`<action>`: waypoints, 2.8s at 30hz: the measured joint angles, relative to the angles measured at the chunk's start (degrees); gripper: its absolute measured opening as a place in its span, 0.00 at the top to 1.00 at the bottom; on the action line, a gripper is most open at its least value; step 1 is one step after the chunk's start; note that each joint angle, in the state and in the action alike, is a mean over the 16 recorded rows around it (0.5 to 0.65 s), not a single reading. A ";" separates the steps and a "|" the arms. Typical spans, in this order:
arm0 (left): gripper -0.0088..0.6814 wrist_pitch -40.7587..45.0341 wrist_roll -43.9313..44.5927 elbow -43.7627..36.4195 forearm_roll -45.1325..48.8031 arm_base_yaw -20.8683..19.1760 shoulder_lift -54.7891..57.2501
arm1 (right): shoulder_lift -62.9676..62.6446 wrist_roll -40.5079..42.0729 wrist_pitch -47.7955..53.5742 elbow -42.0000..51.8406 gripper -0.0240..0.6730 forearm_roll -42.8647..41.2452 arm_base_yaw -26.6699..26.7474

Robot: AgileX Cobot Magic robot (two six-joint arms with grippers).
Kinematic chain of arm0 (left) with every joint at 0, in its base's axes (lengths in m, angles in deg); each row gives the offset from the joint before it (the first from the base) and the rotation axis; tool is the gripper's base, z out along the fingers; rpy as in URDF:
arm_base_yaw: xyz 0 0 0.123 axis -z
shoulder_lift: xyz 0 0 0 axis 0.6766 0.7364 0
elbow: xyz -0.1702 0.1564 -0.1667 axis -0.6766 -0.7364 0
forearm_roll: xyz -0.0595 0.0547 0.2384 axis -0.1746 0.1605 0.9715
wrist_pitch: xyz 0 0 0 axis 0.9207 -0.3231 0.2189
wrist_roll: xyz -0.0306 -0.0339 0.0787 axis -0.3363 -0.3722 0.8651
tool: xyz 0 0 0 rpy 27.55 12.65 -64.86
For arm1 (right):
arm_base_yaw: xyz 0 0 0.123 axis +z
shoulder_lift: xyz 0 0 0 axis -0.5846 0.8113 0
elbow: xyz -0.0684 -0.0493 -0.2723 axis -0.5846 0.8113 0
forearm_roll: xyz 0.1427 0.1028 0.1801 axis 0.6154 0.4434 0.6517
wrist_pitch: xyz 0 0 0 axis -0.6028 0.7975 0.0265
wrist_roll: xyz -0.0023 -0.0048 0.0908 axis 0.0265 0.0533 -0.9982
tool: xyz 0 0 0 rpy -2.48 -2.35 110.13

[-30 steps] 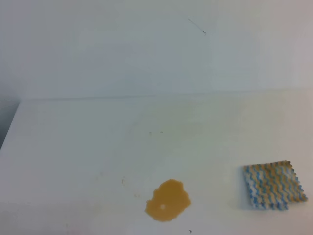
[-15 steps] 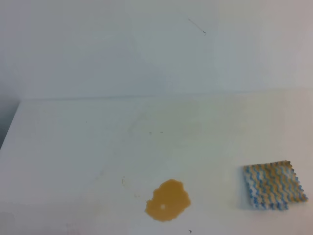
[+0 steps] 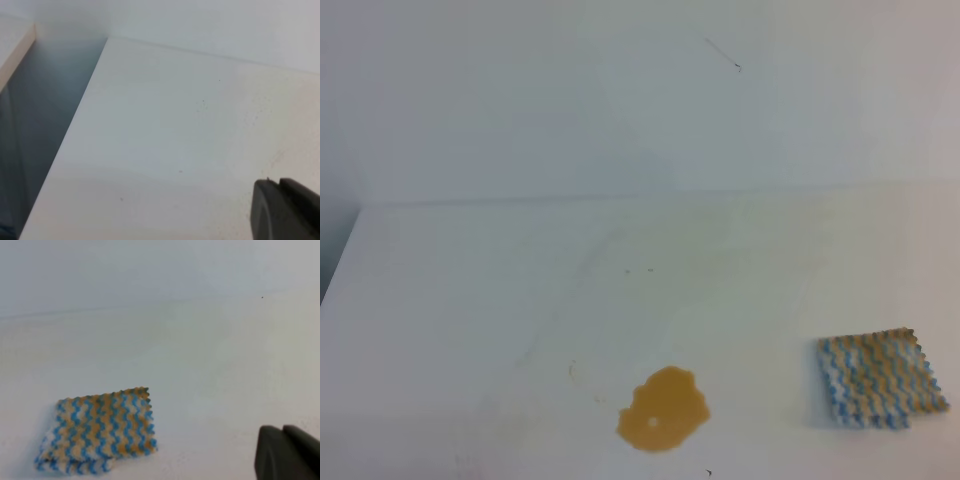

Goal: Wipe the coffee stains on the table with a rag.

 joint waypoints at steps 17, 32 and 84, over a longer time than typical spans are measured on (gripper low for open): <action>0.99 0.00 0.00 0.00 0.00 0.00 0.00 | 0.00 0.03 -4.24 0.00 0.97 -0.17 0.00; 0.99 0.00 0.00 0.00 0.00 0.00 0.00 | 0.08 0.03 -48.31 -0.05 0.97 0.70 0.00; 0.99 0.00 0.08 0.00 0.00 0.00 0.00 | 94.06 73.34 4.47 -44.78 0.36 51.24 10.65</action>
